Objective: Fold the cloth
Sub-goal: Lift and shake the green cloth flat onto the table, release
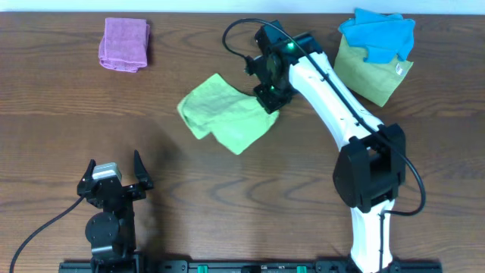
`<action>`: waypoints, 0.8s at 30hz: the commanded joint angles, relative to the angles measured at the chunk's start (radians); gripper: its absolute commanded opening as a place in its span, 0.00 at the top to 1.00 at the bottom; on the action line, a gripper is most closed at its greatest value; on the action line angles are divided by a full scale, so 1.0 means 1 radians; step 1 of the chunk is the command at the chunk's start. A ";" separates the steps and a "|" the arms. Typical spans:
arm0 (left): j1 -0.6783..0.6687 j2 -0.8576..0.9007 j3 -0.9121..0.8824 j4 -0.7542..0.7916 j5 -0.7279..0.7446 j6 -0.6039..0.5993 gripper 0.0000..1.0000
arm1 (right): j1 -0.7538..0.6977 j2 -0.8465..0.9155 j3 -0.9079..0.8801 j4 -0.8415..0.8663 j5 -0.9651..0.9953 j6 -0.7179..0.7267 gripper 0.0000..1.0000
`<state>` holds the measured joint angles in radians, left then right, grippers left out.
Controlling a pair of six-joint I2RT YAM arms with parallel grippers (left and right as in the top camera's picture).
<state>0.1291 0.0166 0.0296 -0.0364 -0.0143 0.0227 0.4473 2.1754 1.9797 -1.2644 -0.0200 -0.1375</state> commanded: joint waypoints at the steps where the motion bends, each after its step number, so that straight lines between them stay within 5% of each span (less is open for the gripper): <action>1: 0.002 -0.005 -0.025 -0.038 -0.011 0.004 0.04 | -0.021 -0.012 0.017 -0.020 0.163 0.047 0.99; 8: 0.002 -0.005 -0.025 -0.038 -0.011 0.004 0.05 | -0.019 -0.013 0.047 -0.012 0.042 0.047 0.99; 24: 0.002 -0.005 -0.025 -0.038 -0.012 0.004 0.05 | 0.023 -0.013 0.576 -0.033 -0.398 -0.029 0.99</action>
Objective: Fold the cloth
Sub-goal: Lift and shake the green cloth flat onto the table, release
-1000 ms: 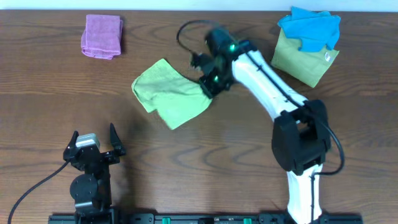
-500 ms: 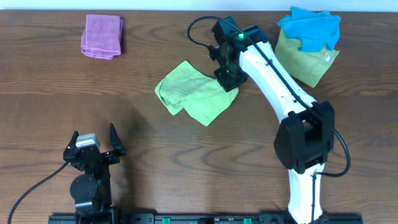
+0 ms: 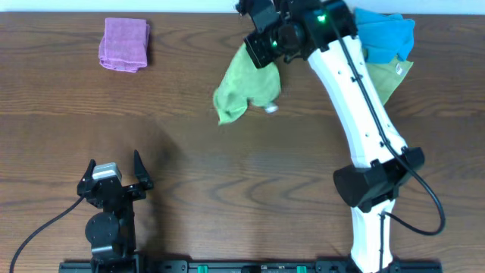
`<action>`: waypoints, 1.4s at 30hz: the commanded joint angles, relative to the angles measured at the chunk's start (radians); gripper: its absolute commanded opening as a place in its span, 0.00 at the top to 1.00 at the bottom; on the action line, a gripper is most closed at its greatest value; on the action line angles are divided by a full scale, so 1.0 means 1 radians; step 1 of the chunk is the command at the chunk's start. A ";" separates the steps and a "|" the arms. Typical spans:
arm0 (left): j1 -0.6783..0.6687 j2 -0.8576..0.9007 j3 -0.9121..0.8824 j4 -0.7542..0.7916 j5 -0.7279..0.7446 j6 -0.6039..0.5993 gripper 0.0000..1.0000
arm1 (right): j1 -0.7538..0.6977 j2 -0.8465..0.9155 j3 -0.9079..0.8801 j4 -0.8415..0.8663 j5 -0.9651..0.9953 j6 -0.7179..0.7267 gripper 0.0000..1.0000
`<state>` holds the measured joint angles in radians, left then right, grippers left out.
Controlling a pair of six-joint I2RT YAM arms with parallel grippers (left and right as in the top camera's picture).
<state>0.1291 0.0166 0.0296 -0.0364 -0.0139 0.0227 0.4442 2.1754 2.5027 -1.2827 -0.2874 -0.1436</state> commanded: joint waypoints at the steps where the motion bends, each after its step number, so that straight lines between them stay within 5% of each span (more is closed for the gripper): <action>1: 0.002 -0.005 -0.025 -0.038 -0.012 0.004 0.05 | 0.033 -0.013 0.065 -0.022 -0.149 -0.023 0.99; 12: 0.002 -0.005 -0.025 -0.038 -0.012 0.004 0.05 | 0.154 -0.078 0.101 -0.071 -0.234 -0.037 0.99; 22: 0.002 -0.005 -0.025 -0.038 -0.012 0.004 0.05 | 0.101 -0.058 -0.013 -0.130 0.172 -0.069 0.99; 23: 0.002 -0.005 -0.025 -0.038 -0.012 0.004 0.05 | 0.092 -0.054 -0.050 -0.138 0.248 -0.069 0.91; 24: 0.002 -0.005 -0.025 -0.038 -0.012 0.004 0.05 | 0.086 -0.052 -0.080 -0.145 0.313 -0.056 0.71; 25: 0.002 -0.005 -0.025 -0.038 -0.012 0.004 0.05 | 0.079 -0.050 -0.114 -0.151 0.377 -0.040 0.39; 26: 0.002 -0.005 -0.025 -0.038 -0.012 0.004 0.05 | 0.075 -0.050 -0.142 -0.156 0.418 -0.032 0.19; 29: 0.002 -0.005 -0.025 -0.038 -0.012 0.004 0.05 | 0.072 -0.050 -0.161 -0.160 0.373 -0.025 0.01; 42: 0.002 -0.005 -0.025 -0.038 -0.012 0.004 0.04 | 0.039 -0.051 -0.162 -0.164 0.153 -0.026 0.12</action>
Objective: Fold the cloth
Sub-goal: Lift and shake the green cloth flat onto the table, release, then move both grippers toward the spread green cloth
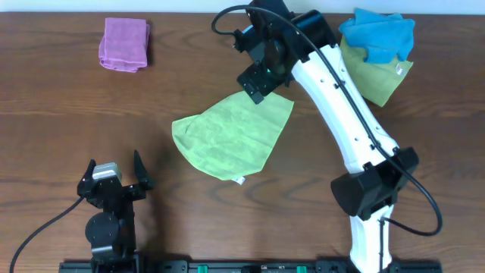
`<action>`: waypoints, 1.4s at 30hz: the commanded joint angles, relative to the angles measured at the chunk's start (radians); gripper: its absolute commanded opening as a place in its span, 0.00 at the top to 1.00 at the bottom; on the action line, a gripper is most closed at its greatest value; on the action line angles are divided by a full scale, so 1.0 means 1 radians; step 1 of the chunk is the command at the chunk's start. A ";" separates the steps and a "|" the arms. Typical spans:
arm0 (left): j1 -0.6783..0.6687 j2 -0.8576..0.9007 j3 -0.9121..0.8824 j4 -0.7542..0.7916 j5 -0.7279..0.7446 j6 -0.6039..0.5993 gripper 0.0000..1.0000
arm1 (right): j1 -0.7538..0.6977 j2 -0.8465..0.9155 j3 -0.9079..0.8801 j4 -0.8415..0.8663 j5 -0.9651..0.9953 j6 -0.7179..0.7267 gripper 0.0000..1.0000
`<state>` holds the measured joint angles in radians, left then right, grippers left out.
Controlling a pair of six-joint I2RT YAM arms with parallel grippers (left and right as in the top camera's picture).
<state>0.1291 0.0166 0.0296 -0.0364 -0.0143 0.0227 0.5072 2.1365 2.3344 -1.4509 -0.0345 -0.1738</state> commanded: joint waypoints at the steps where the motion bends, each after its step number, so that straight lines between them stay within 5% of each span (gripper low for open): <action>1: 0.002 -0.005 -0.025 -0.038 -0.012 0.004 0.05 | -0.031 -0.012 0.006 0.005 -0.129 0.004 0.11; 10: 0.001 -0.005 -0.025 -0.038 0.042 -0.035 0.05 | -0.041 -0.018 0.006 0.003 -0.255 0.000 0.10; 16: 0.001 -0.005 -0.025 -0.026 0.146 -0.462 0.05 | -0.041 -0.031 0.006 0.003 -0.344 -0.007 0.13; 23: 0.001 -0.005 -0.025 -0.018 0.234 -0.656 0.05 | -0.077 -0.089 0.007 0.005 -0.309 -0.007 0.10; 34: 0.002 -0.005 -0.025 0.078 0.140 -0.680 0.05 | -0.192 -0.378 0.007 -0.207 -0.311 0.084 0.01; 42: 0.002 -0.002 -0.025 0.188 0.364 -0.663 0.05 | -0.082 -0.789 -0.153 -0.243 -0.010 0.185 0.01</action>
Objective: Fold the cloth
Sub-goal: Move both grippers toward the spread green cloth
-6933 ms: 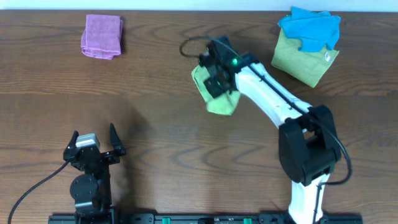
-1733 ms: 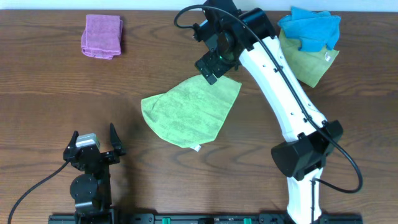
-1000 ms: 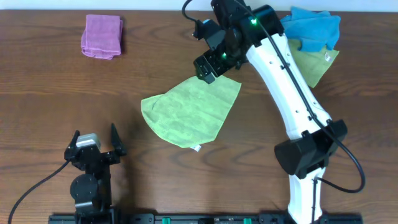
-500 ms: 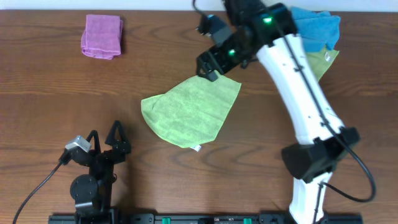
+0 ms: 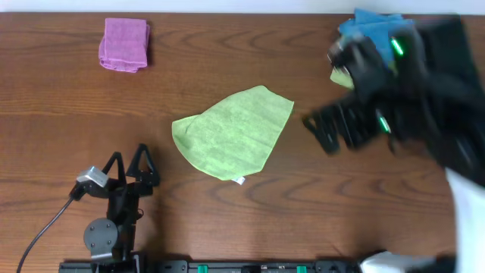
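The light green cloth (image 5: 231, 133) lies spread open and nearly flat at the middle of the table, with a small white tag at its near edge. Nothing holds it. My right gripper (image 5: 324, 133) hovers to the right of the cloth, clear of it. The arm is raised and badly blurred, and its dark fingers look parted with nothing between them. My left gripper (image 5: 129, 165) is at the front left, open and empty, well short of the cloth's left corner.
A folded pink cloth (image 5: 124, 44) sits at the back left. A blue cloth (image 5: 365, 24) lies at the back right, on an olive cloth that the blurred right arm mostly covers. The right arm's bulk fills the right side of the view.
My right gripper has let go of the green cloth's far edge and now sits to its right, raised and blurred. The left gripper has turned and shifted slightly. The cloth lies as it did.
First the green cloth lay crumpled mid-table with my right gripper at its right corner. Then the gripper held it hanging near the back edge. Later the cloth was spread flat with the gripper at its far edge. Now it lies released.
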`<action>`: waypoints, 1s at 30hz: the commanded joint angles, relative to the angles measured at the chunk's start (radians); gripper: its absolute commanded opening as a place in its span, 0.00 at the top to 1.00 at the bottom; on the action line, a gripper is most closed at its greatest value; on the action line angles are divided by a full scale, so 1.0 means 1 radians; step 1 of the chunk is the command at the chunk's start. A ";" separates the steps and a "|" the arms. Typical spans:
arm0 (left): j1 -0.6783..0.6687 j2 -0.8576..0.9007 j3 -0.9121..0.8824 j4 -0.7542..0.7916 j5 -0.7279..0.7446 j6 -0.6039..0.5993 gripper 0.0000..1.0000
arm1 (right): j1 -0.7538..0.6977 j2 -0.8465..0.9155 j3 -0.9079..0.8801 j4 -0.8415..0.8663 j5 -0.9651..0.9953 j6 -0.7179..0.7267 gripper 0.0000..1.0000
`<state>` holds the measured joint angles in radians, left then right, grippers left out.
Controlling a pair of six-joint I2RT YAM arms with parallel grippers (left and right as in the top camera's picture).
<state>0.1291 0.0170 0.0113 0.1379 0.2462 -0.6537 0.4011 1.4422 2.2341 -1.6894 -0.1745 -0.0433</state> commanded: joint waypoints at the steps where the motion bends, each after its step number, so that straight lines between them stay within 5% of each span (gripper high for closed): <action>1: 0.002 0.003 -0.005 0.018 0.114 0.020 0.04 | 0.029 -0.140 -0.090 0.002 0.150 0.069 0.01; 8: 0.002 0.193 0.126 0.015 0.181 0.138 0.04 | 0.030 -0.434 -0.594 0.192 0.205 0.127 0.01; 16: 0.001 0.768 0.425 -0.008 0.356 0.365 0.04 | 0.030 -0.610 -1.162 0.532 0.192 0.306 0.01; 24: 0.002 1.329 0.818 -0.248 0.417 0.467 0.04 | 0.029 -0.606 -1.290 0.723 0.100 0.331 0.01; 30: 0.001 1.583 0.927 -0.271 0.488 0.467 0.04 | 0.029 -0.605 -1.290 0.743 0.127 0.330 0.01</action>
<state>0.1291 1.5387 0.9005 -0.1242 0.6857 -0.2115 0.4183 0.8429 0.9451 -0.9516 -0.0540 0.2699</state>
